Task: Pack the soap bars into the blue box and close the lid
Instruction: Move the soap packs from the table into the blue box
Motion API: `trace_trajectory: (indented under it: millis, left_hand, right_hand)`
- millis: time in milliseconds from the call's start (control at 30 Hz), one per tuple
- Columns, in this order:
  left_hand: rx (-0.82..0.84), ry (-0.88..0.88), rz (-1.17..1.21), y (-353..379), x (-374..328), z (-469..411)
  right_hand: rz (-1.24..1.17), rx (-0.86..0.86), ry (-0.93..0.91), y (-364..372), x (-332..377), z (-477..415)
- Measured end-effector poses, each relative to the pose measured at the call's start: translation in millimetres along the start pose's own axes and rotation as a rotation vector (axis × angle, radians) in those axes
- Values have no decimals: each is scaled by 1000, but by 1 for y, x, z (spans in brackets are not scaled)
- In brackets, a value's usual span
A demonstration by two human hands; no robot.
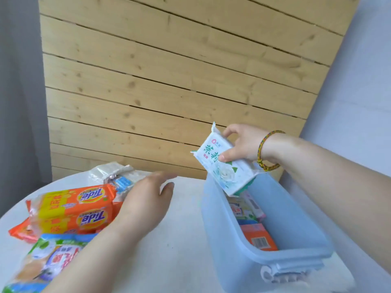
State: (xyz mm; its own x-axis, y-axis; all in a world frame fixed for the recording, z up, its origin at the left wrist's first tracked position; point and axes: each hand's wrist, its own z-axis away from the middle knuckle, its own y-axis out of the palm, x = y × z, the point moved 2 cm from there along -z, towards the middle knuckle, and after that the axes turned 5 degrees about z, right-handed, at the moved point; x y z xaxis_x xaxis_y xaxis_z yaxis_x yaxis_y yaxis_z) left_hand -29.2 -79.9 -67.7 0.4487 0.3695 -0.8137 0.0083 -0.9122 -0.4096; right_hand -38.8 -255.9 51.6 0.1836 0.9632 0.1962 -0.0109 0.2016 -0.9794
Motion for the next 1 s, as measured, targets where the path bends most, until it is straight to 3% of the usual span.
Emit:
trace_trajectory:
  millis: [200,333,633,1000]
  left_hand:
    - [59,78,103,79,-27,0]
    - [204,120,64,117,-30,-5]
    - [291,148,87,126,-24,-10]
    - [295,156,140,125,-20,-9]
  right_hand:
    - [188,1,208,13,-87,32]
    - [258,52,241,45,-121,32]
    - [558,243,279,87,-129,10]
    - [718,479,280,98,-122,-1]
